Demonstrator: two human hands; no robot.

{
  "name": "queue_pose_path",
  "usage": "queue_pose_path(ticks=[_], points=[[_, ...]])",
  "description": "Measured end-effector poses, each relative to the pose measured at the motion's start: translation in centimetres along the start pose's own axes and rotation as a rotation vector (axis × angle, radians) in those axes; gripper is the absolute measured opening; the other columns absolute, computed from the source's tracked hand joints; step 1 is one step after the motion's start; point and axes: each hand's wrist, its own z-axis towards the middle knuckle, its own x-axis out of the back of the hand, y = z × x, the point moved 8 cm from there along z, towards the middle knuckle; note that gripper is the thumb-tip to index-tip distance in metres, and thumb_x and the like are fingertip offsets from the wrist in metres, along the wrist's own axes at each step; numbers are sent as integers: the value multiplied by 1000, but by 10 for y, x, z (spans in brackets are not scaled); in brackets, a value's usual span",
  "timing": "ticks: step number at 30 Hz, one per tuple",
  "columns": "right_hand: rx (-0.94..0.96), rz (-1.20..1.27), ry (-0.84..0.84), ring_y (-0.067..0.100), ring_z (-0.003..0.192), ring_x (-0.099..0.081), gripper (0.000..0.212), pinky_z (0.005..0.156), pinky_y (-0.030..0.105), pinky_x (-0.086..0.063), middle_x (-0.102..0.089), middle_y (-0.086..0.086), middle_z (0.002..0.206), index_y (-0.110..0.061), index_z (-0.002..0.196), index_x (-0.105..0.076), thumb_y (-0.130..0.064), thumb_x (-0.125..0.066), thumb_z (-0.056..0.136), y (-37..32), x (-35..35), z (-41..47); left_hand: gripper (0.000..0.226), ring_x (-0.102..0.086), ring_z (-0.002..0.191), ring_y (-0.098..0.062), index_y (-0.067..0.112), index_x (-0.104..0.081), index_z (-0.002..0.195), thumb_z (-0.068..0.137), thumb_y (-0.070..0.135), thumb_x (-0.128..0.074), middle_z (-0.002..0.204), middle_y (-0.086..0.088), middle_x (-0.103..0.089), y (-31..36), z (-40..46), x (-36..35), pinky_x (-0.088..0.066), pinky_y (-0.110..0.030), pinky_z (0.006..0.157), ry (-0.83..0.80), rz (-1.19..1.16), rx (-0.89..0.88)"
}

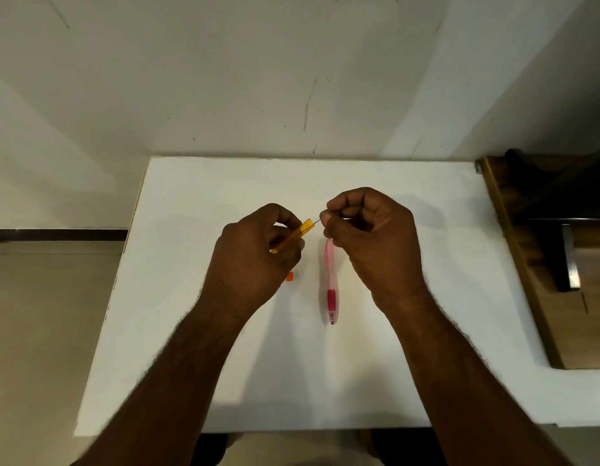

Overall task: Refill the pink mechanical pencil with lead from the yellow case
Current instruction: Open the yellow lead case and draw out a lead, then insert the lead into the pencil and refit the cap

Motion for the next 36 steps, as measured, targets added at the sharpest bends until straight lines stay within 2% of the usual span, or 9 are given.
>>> queue_pose_path(ticks=[3, 6, 11, 18, 24, 27, 30, 33, 36], points=[[11, 16, 65, 18, 76, -75, 14, 76, 45, -64, -76, -2, 87, -23, 92, -72, -11, -76, 86, -2, 8, 1, 12, -73, 74, -4, 27, -68, 95, 85, 23, -75, 83, 14, -77, -1, 0, 1, -51, -6, 63, 6, 22, -14], [-24, 119, 146, 20, 72, -76, 14, 73, 43, -64, -75, 3, 88, -17, 95, -70, -5, -72, 87, 1, 20, 2, 12, -71, 86, -7, 25, -72, 94, 84, 19, -74, 89, 13, -75, -3, 1, 4, -54, -21, 78, 30, 97, -52], [-140, 292, 184, 19, 66, -74, 14, 64, 30, -58, -70, 2, 83, -13, 96, -68, -1, -70, 89, 10, 25, 2, 14, -63, 85, -12, 29, -78, 95, 83, 23, -76, 94, 7, -69, -24, 2, 4, -39, -19, 63, 53, 291, 45], [-146, 278, 149, 22, 68, -75, 13, 65, 31, -57, -72, -3, 80, -15, 94, -69, -3, -71, 88, 11, 17, 0, 16, -67, 92, -19, 31, -79, 101, 85, 29, -76, 97, 6, -69, -41, 4, -2, -50, -30, 79, 24, 420, 133], [-165, 306, 166, 21, 66, -74, 13, 63, 31, -56, -70, -6, 77, -13, 94, -69, -2, -71, 88, 9, 21, 0, 23, -68, 95, -20, 28, -78, 106, 84, 32, -79, 101, 5, -71, -39, 7, -5, -44, -26, 77, 16, 479, 122], [-164, 310, 179, 19, 65, -74, 13, 64, 31, -58, -70, -4, 78, -14, 94, -69, -2, -72, 88, 8, 27, 0, 21, -67, 87, -20, 28, -78, 98, 85, 44, -75, 93, 4, -71, -24, 5, -5, -47, -29, 75, 85, 423, 69], [-172, 321, 197, 18, 66, -74, 14, 64, 29, -58, -72, 0, 82, -14, 95, -69, -3, -71, 88, 8, 33, -1, 36, -65, 73, -18, 27, -75, 79, 83, 62, -66, 77, 6, -68, -4, -1, -21, -50, -31, 69, 88, 441, -3], [-176, 341, 212, 17, 65, -74, 14, 64, 26, -58, -72, 5, 84, -11, 99, -68, -3, -71, 89, 8, 39, -2, 54, -65, 72, -15, 28, -74, 79, 78, 79, -55, 74, 9, -68, 7, -9, -50, -51, -32, 73, 1, 557, -14], [-173, 359, 219, 17, 65, -74, 16, 64, 27, -60, -72, 12, 90, -10, 102, -67, -2, -69, 89, 7, 43, -2, 60, -63, 71, -13, 28, -74, 79, 74, 85, -53, 73, 10, -69, 5, -13, -66, -50, -33, 76, -13, 613, 31]])
